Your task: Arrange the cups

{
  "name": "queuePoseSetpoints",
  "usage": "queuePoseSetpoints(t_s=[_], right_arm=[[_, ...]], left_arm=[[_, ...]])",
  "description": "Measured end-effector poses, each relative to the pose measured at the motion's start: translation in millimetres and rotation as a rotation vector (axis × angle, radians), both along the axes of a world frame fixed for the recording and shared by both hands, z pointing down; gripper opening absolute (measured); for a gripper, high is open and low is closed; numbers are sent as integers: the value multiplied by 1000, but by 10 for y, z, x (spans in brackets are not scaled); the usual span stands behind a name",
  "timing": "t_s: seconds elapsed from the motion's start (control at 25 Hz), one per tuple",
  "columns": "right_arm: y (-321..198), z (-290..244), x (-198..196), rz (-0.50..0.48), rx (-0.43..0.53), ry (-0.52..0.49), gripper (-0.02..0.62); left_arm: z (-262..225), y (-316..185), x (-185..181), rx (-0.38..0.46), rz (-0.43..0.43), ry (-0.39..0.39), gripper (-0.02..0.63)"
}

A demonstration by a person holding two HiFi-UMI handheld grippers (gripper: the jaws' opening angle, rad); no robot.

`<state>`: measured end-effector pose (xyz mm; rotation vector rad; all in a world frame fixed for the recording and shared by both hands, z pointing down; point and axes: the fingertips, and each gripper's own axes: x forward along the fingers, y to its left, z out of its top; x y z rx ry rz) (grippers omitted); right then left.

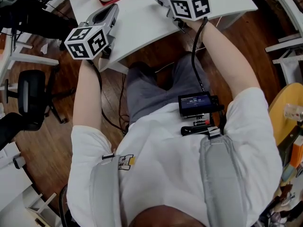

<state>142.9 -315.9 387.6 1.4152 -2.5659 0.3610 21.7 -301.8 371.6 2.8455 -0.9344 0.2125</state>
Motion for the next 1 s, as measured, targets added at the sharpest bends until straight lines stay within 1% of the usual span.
queuePoseSetpoints(t_s=[0.12,0.16,0.24,0.28,0.32,0.36,0.4,0.44,0.48,0.52,0.56,0.6,0.68,0.8,0.88,0.92,1.0], right_arm=[[17,-93,60,24,63,14,3],[29,-140,116,40,102,42,13],[53,-252,296,87,194,134,43],[57,-314,418,120,239,185,67],[51,-380,557,158,276,228,105],[28,-441,708,195,301,258,163],[-15,-484,862,227,307,277,229],[-74,-500,1000,245,288,285,298],[-147,-485,1103,248,246,284,365],[-230,-443,1171,239,188,280,419],[-319,-391,1212,227,127,278,469],[-409,-342,1236,216,72,281,487],[-566,-275,1236,191,-14,310,505],[-707,-194,1157,141,-144,396,501],[-759,-106,1145,119,-229,473,467],[-767,-61,1149,108,-263,507,423],[-764,-13,1147,72,-300,548,419]], left_arm=[[0,6,0,-1,-1,1,0],[-1,9,4,-1,-1,1,0],[-2,25,25,1,2,4,0],[-2,43,50,4,8,6,0],[-1,67,88,7,17,8,0],[1,92,138,8,28,9,0],[1,114,196,10,41,10,0],[-2,130,260,12,54,11,0],[-4,141,325,13,68,12,0],[-5,149,392,13,81,12,0],[-2,155,462,11,95,11,0],[4,160,531,7,107,10,0],[22,166,657,-1,121,7,0],[30,167,763,-5,129,6,0],[34,157,789,-5,128,3,0],[40,157,798,-6,129,2,0],[52,163,812,-8,134,1,0]])
